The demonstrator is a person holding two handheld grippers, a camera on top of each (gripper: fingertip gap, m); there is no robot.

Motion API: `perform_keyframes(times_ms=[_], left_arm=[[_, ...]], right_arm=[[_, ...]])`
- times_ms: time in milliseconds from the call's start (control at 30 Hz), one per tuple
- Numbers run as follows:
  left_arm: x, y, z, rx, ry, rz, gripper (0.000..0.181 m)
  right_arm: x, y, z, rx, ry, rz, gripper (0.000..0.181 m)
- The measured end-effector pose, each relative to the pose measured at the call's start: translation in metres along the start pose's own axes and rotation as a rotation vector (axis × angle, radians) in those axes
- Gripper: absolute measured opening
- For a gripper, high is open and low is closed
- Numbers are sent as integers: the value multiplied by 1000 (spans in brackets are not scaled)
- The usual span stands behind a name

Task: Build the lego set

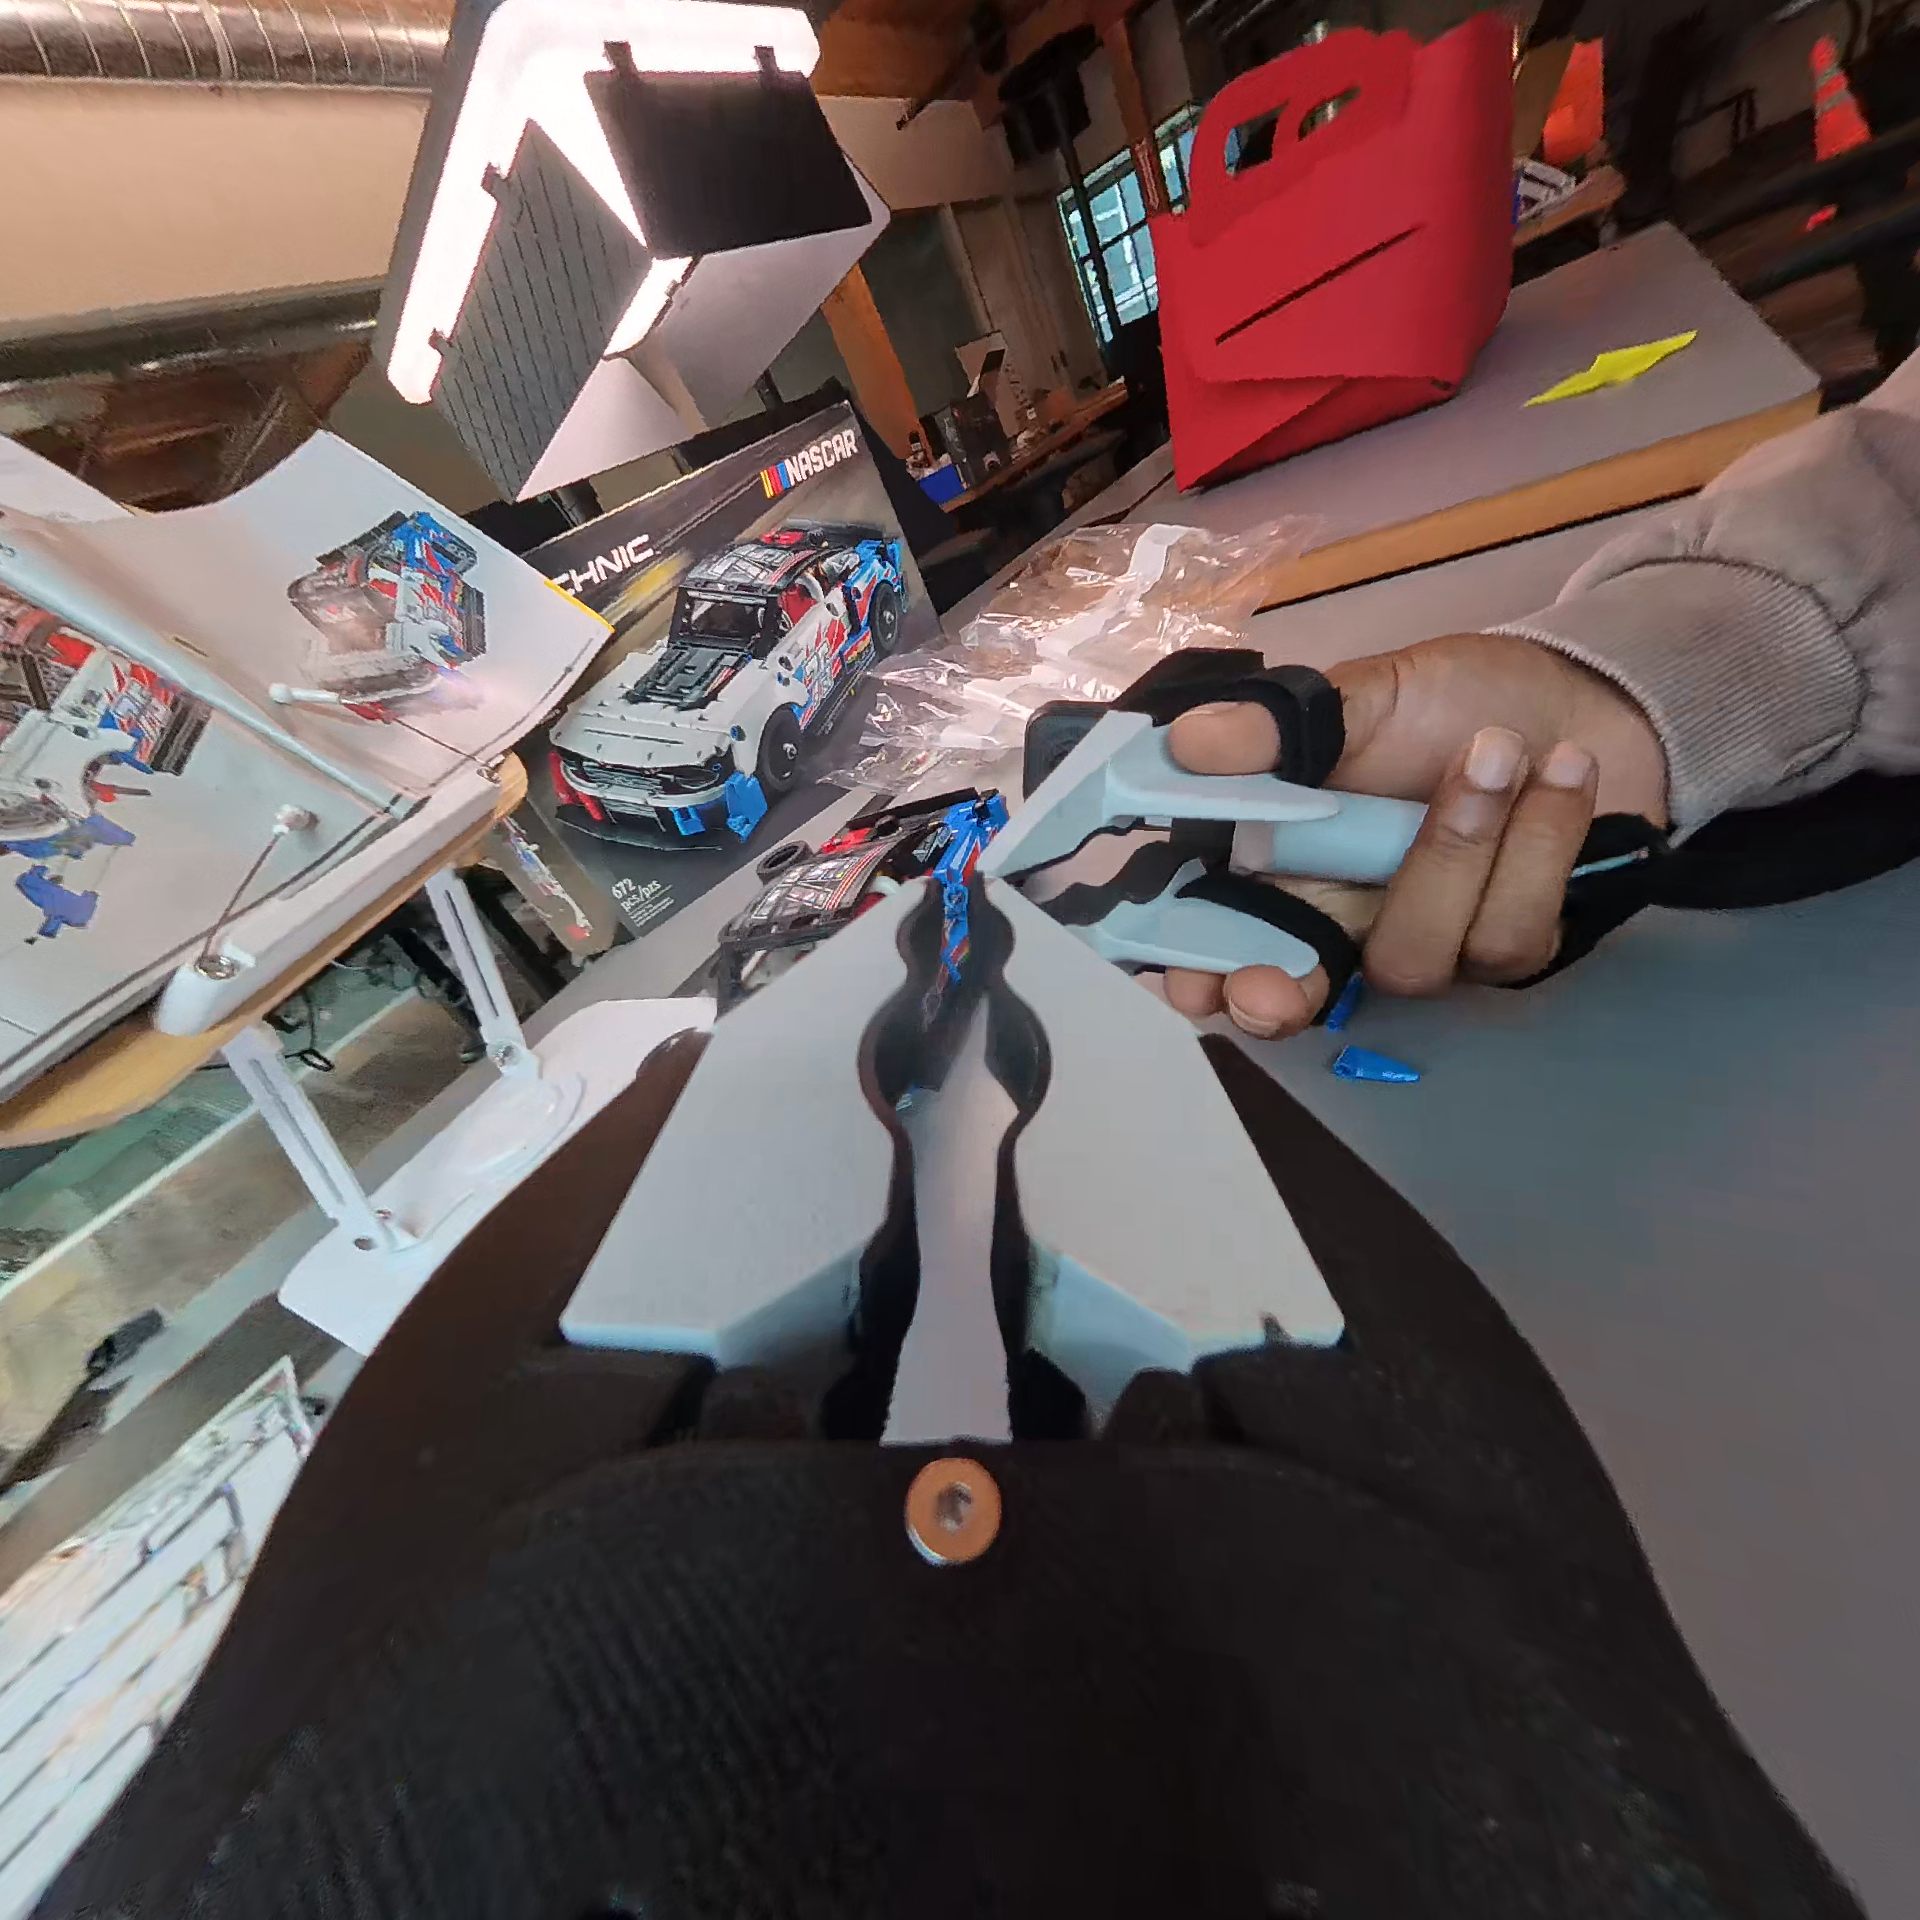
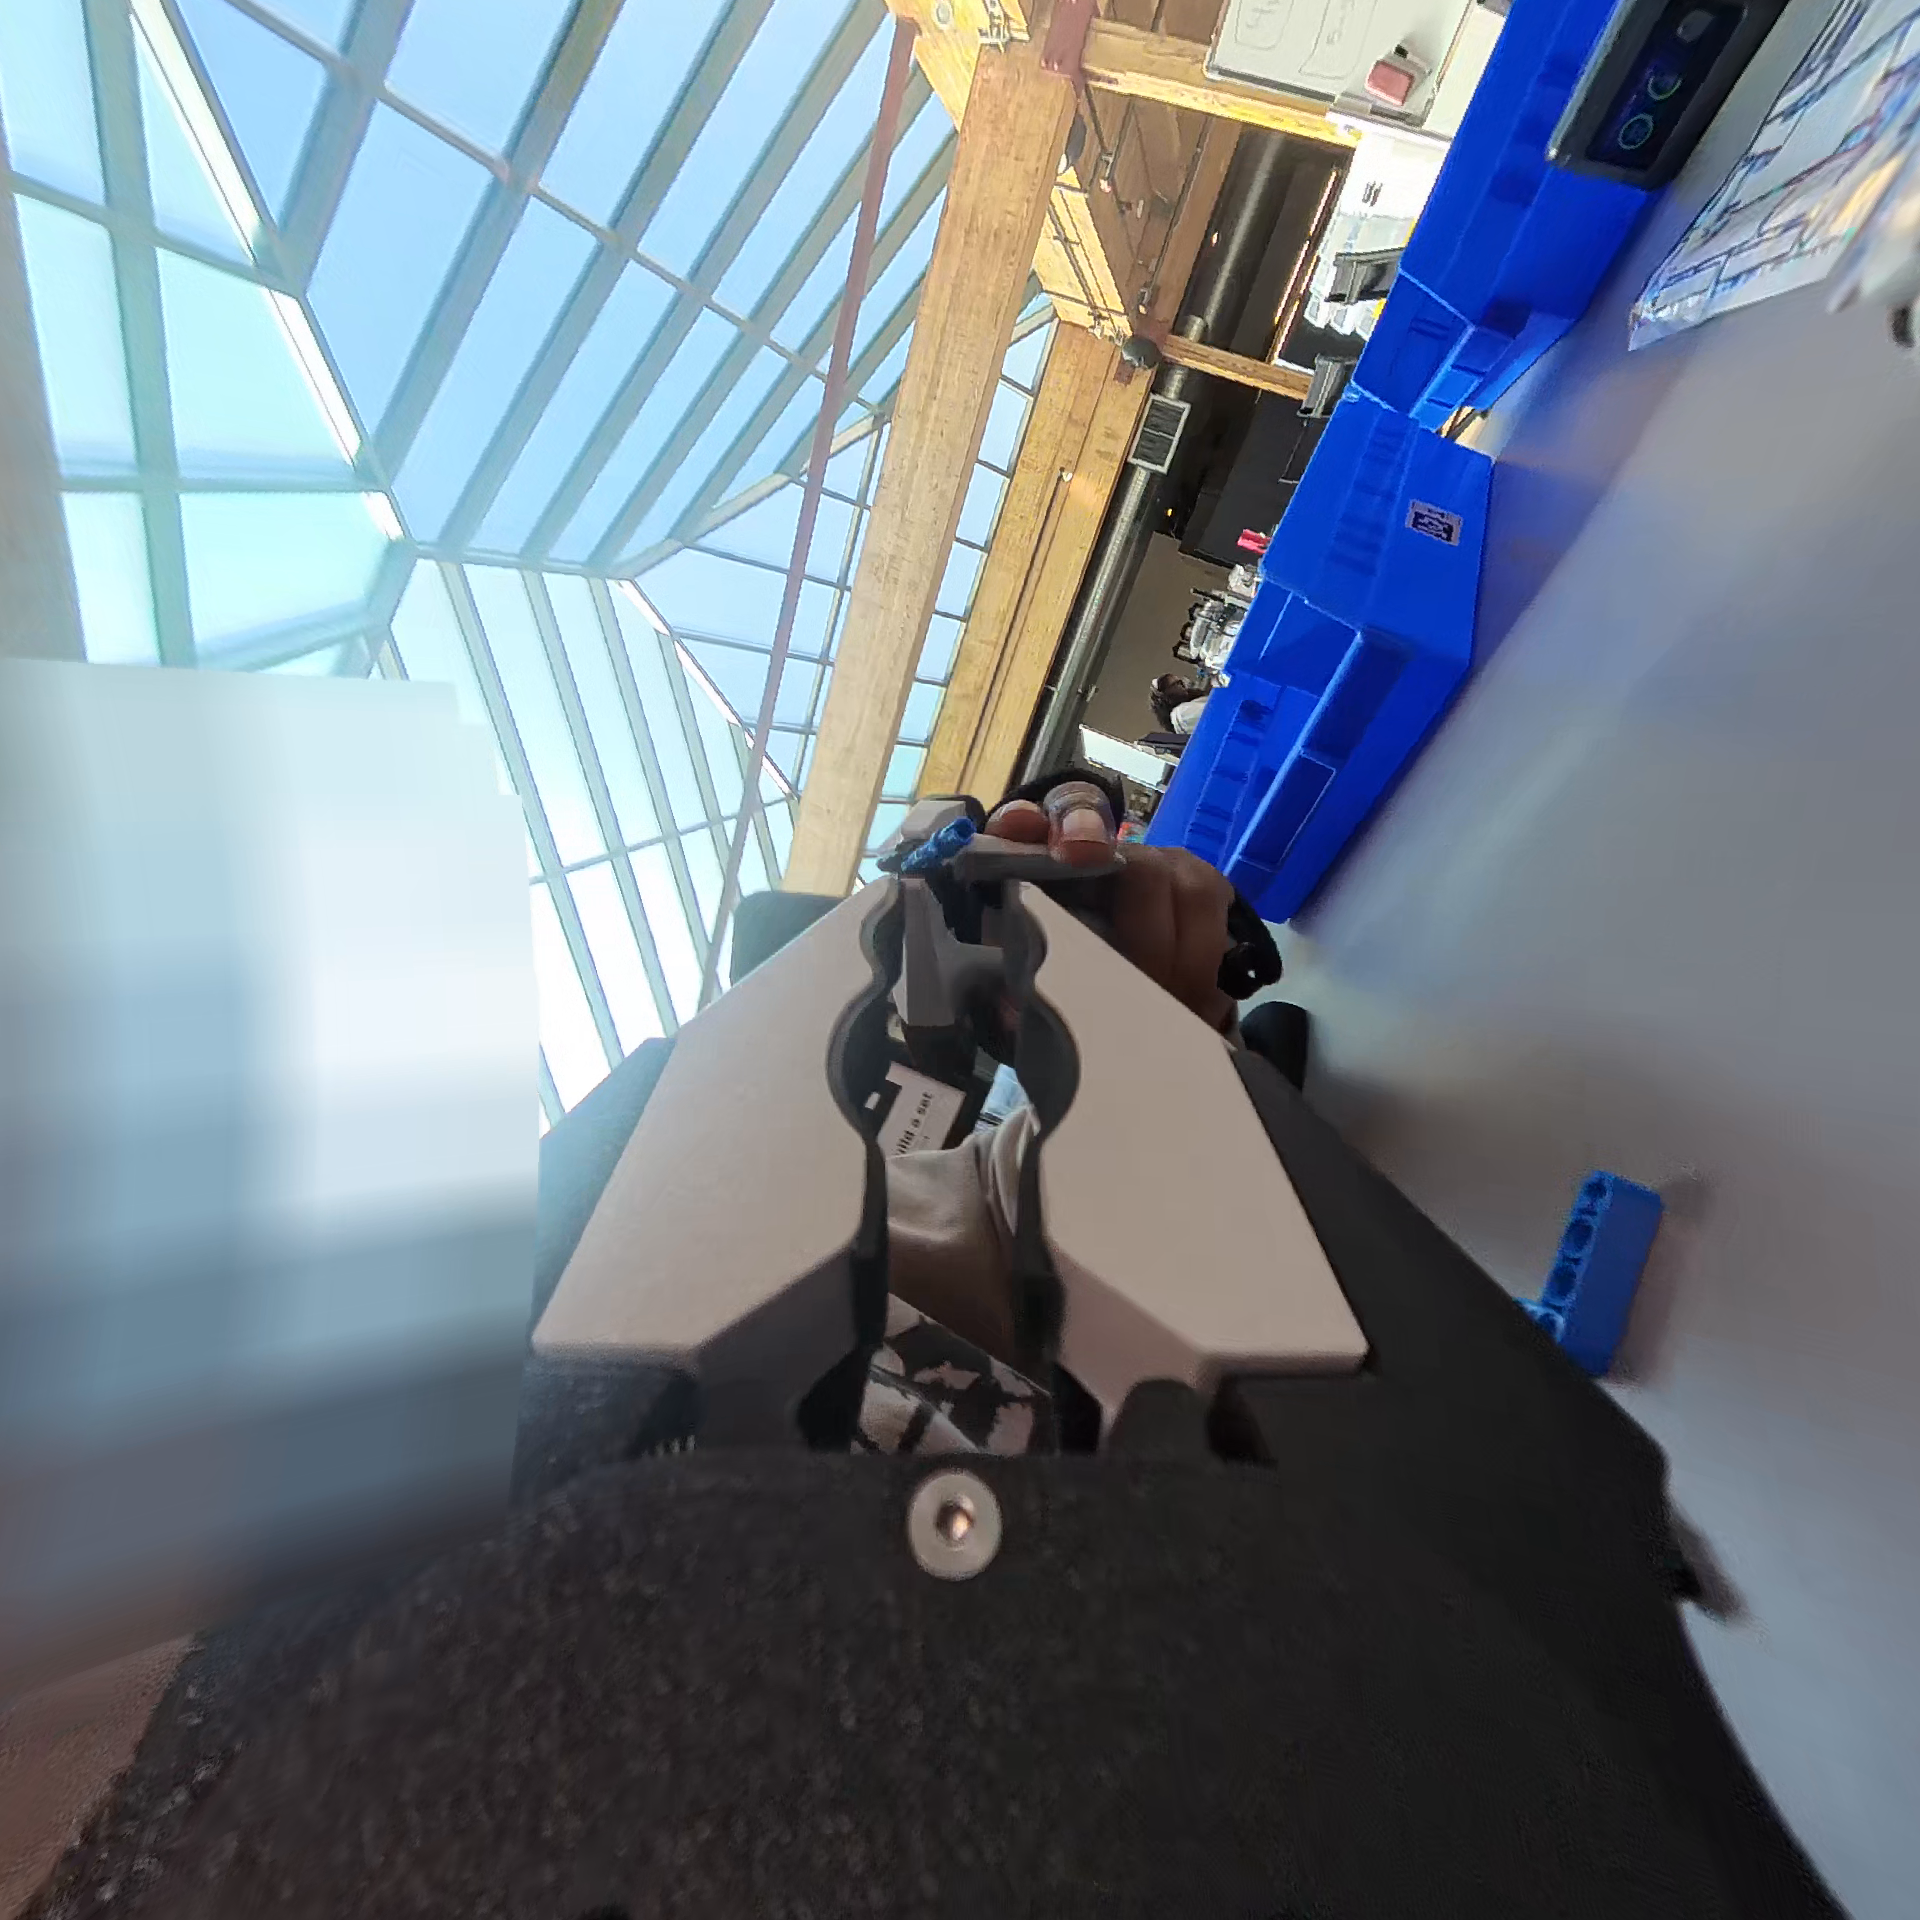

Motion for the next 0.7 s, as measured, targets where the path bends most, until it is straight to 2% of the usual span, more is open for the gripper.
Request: perform_keyframes(times_ms=[100,233,300,433,500,533,700], left_arm=[[2,12,0,54,37,-192,2],[15,15,2,218,166,-419,2],[23,9,4,285,239,-450,2],[31,-9,5,380,315,-449,2],[32,-15,6,400,330,-440,2],[32,-18,6,412,336,-438,2],[36,-19,7,412,356,-468,2]], right_arm=[[-11,13,-3,68,158,-259,25],[-16,30,-8,347,583,-897,25],[-10,35,-6,398,714,-1088,23],[11,22,-6,482,940,-1236,19],[19,13,-7,511,1004,-1264,10],[22,9,-7,517,1023,-1269,3],[23,4,-8,527,991,-1221,2]])
Point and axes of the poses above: each gripper's, where its closed fingertips meet, z out along the fingers, x out of its underside, y = z × x across the jaws, the point moved 6 cm from there along -z, back along the fingers, and after that the axes turned 14 degrees about -x, right-handed, at the moved point
